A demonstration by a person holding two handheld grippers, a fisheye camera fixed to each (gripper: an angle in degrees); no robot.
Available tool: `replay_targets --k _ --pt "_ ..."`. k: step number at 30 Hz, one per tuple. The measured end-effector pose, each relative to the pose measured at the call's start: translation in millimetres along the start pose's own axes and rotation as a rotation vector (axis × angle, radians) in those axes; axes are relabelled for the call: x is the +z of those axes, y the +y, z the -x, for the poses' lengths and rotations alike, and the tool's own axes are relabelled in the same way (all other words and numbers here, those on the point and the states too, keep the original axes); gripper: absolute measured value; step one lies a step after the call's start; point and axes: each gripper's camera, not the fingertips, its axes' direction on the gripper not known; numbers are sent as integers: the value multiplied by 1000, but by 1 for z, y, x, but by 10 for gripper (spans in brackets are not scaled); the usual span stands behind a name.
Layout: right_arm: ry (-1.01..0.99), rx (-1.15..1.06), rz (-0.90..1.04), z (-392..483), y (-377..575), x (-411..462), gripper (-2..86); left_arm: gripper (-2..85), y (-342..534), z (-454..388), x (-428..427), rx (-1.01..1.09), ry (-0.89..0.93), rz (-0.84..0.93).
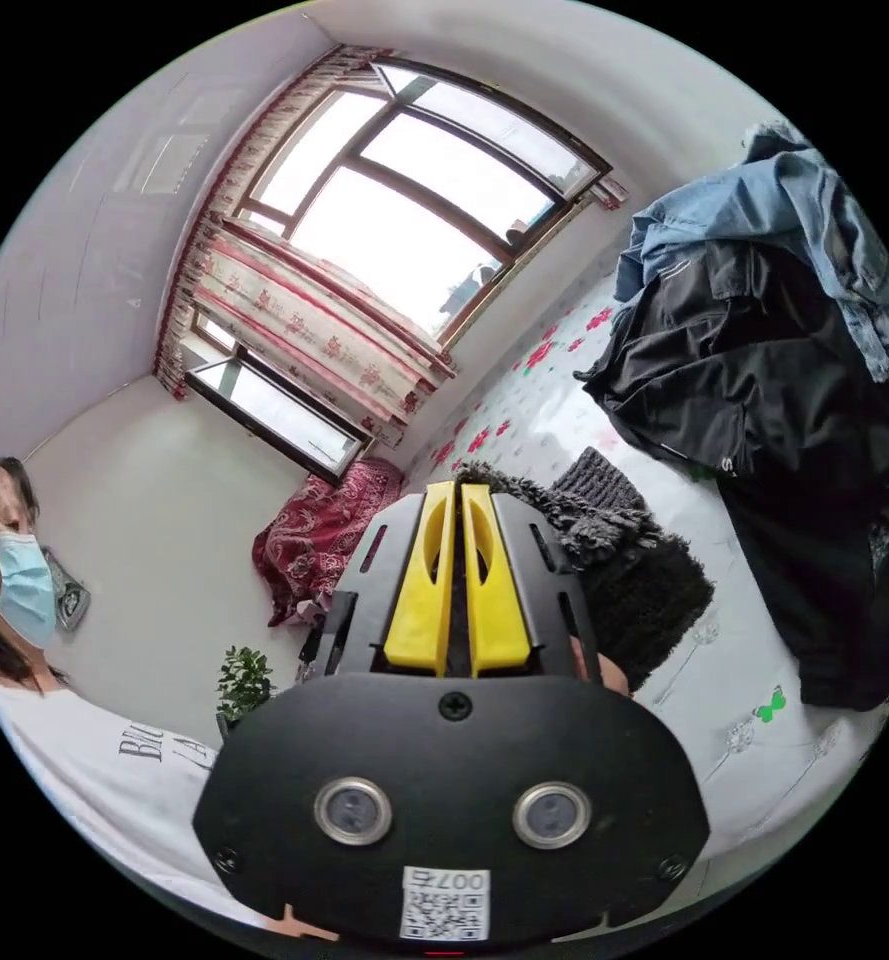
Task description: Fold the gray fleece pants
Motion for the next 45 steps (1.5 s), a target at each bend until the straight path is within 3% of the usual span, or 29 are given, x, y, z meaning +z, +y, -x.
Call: replay_targets --k 4,8,11,16,21,25,29,32,36,38,40,45 --pt "152 -37 93 -1 -74 165 1 7 -66 -33 133 84 -115 70" --pt "380 7 282 -54 -97 345 14 68 -91 -36 279 56 -306 324" --pt "455 5 374 -83 -75 398 23 77 -84 -53 314 182 -430 322" --pt "403 -3 385 -125 -26 382 33 78 -37 -61 291 341 -521 261" --pt "431 43 388 -173 -3 358 35 97 28 -43 281 290 -591 299" --pt "446 109 459 -211 1 387 33 106 58 -33 323 261 -601 377" --pt "478 55 501 -210 -5 401 12 52 64 -20 378 429 -779 513" --pt "443 -81 357 -185 -22 350 9 44 47 0 381 428 -701 562" --pt "493 -111 406 -216 -4 322 23 58 41 7 384 410 -646 585" --pt "544 -6 465 -260 7 313 42 73 47 -11 376 420 -684 544" --pt "477 65 383 -280 5 287 56 76 56 -37 358 464 -685 476" --pt "342 237 273 -330 6 249 94 68 92 -122 320 620 -421 293"
